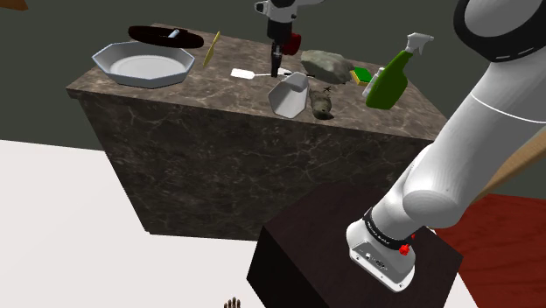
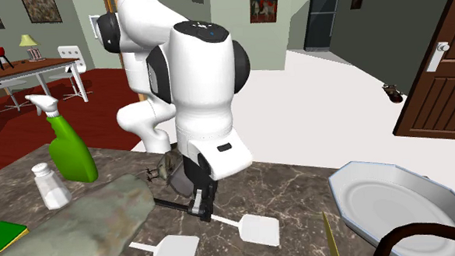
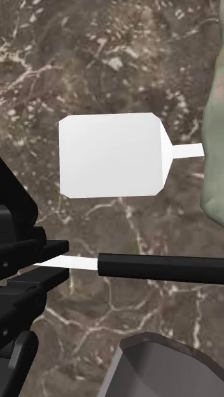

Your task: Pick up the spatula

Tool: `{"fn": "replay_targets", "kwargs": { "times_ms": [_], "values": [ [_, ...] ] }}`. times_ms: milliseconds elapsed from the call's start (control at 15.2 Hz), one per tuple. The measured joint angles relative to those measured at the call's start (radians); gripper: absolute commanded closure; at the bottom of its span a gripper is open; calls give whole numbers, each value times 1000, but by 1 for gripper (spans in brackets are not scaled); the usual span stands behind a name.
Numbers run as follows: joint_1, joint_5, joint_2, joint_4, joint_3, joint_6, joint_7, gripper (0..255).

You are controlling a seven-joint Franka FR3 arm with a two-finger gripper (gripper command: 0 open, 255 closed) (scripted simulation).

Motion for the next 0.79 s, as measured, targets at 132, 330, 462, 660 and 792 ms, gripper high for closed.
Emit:
{"fn": "replay_targets", "kwargs": {
  "times_ms": [132, 330, 462, 660, 792],
  "values": [
    [0, -1, -5, 20, 0, -25, -1, 255],
    [0, 0, -6, 59, 0, -65, -2, 255],
    [0, -1, -10, 82, 0, -93, -3, 255],
    [0, -1, -14, 120, 0, -133, -5, 255],
    [0, -1, -14, 138, 0, -151, -5, 255]
  ]
}}
